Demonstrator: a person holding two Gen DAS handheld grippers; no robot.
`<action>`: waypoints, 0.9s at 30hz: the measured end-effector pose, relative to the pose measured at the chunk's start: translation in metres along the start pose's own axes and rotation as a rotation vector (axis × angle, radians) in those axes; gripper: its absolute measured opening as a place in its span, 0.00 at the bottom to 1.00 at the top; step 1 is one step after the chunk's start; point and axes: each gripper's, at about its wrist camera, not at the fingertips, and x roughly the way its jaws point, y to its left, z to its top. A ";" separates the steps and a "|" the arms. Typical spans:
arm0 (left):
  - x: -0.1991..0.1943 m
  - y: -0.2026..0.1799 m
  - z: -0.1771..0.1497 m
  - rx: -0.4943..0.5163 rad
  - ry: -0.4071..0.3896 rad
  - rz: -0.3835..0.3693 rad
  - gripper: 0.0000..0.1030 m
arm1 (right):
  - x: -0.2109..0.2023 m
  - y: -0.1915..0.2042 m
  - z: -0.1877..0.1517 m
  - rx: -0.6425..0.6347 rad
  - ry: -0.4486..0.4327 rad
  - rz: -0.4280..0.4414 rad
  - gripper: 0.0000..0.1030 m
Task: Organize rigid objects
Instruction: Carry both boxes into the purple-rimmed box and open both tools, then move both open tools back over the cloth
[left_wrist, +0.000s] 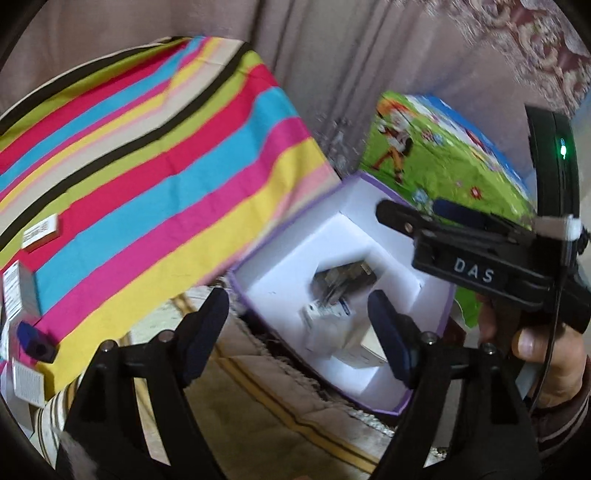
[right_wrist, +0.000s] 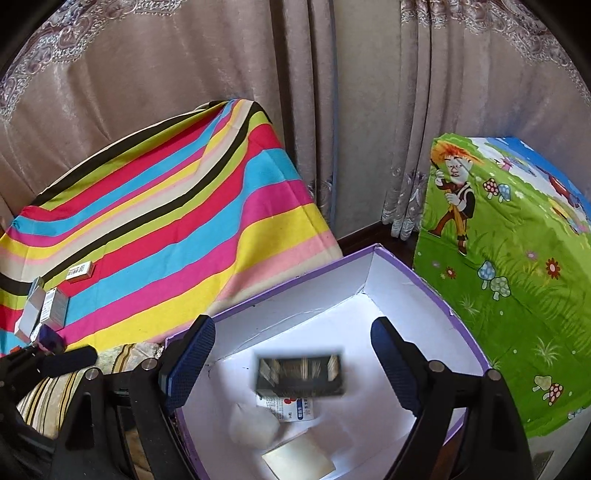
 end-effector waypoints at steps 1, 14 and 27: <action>-0.002 0.002 -0.001 -0.002 -0.006 0.003 0.78 | -0.001 0.002 0.000 -0.005 0.002 0.001 0.86; -0.040 0.055 -0.021 -0.112 -0.053 0.111 0.78 | -0.006 0.027 -0.003 -0.040 0.008 0.053 0.86; -0.099 0.125 -0.065 -0.280 -0.151 0.229 0.78 | -0.006 0.073 -0.009 -0.127 0.034 0.144 0.86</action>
